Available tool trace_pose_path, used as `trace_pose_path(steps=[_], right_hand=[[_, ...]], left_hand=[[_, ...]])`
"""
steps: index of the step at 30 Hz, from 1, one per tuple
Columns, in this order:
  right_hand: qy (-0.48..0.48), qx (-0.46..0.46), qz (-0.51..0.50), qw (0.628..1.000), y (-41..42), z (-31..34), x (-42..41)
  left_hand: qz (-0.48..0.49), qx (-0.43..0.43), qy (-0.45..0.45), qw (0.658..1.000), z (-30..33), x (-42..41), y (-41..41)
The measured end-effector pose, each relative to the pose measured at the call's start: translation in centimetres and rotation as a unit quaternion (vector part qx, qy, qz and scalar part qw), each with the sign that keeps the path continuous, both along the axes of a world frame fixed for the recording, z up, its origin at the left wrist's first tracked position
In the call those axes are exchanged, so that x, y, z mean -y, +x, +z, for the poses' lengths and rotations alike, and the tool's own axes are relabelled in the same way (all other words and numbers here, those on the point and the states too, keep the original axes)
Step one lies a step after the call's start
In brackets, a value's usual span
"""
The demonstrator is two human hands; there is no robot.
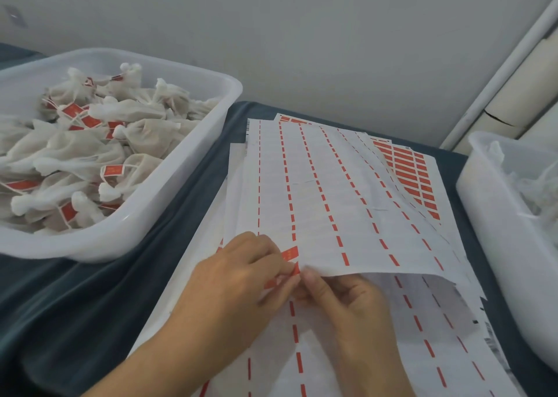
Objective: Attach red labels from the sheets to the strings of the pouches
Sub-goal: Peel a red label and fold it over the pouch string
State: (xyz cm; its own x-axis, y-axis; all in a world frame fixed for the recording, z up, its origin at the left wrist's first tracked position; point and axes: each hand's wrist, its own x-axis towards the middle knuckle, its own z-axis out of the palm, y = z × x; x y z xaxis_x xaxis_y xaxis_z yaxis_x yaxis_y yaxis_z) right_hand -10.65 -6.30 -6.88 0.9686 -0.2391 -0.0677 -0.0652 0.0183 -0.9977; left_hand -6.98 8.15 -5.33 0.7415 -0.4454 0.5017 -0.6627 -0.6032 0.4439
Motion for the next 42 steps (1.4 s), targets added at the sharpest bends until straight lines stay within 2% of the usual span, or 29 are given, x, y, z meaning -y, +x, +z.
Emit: trace_pose_path(steps=[7, 12, 17, 21, 25, 29, 31, 33, 35, 38, 40, 42], right_hand=[[-0.035, 0.01, 0.0, 0.999, -0.2, 0.1, 0.0], [-0.022, -0.013, -0.006, 1.0, -0.5, 0.2, 0.1], [0.085, -0.099, -0.008, 0.991, -0.5, 0.8, 0.6], [0.147, -0.228, 0.048, 0.961, -1.2, 1.6, 1.5], [0.155, -0.296, 0.124, 0.935, -2.0, 2.7, 2.0], [0.245, -0.252, 0.149, 0.924, -1.9, 4.9, 2.5], [0.243, -0.235, 0.149, 0.929, -1.8, 5.6, 2.5], [0.225, -0.211, 0.131, 0.942, -1.7, 5.6, 2.5], [0.216, -0.177, 0.094, 0.956, -1.5, 5.3, 2.6], [0.175, -0.102, -0.002, 0.979, -1.5, 4.8, 2.9], [0.051, -0.024, -0.039, 0.998, -1.8, 4.4, 2.9], [-0.074, 0.078, -0.019, 0.994, -2.3, 4.0, 2.3]], left_hand=[[0.008, -0.069, -0.021, 0.997, 0.2, -0.2, -0.1], [0.042, -0.066, -0.043, 0.996, 0.1, 0.0, -0.2], [0.115, -0.119, -0.207, 0.964, 0.6, -0.4, -0.1], [0.109, -0.097, -0.296, 0.944, 2.3, -0.9, -0.7], [0.053, -0.046, -0.258, 0.964, 3.2, -0.6, -1.5], [0.01, 0.031, -0.18, 0.983, 2.8, 0.3, -2.2], [-0.009, 0.087, -0.132, 0.987, 2.2, 0.7, -2.3], [-0.032, 0.096, -0.1, 0.99, 1.8, 0.9, -2.3], [-0.047, 0.046, -0.102, 0.993, 1.8, 0.8, -2.5], [-0.028, -0.12, -0.163, 0.979, 2.2, 0.9, -2.7], [-0.04, -0.234, -0.229, 0.944, 2.6, 1.5, -2.3], [-0.035, -0.305, -0.271, 0.912, 2.7, 2.0, -1.9]])
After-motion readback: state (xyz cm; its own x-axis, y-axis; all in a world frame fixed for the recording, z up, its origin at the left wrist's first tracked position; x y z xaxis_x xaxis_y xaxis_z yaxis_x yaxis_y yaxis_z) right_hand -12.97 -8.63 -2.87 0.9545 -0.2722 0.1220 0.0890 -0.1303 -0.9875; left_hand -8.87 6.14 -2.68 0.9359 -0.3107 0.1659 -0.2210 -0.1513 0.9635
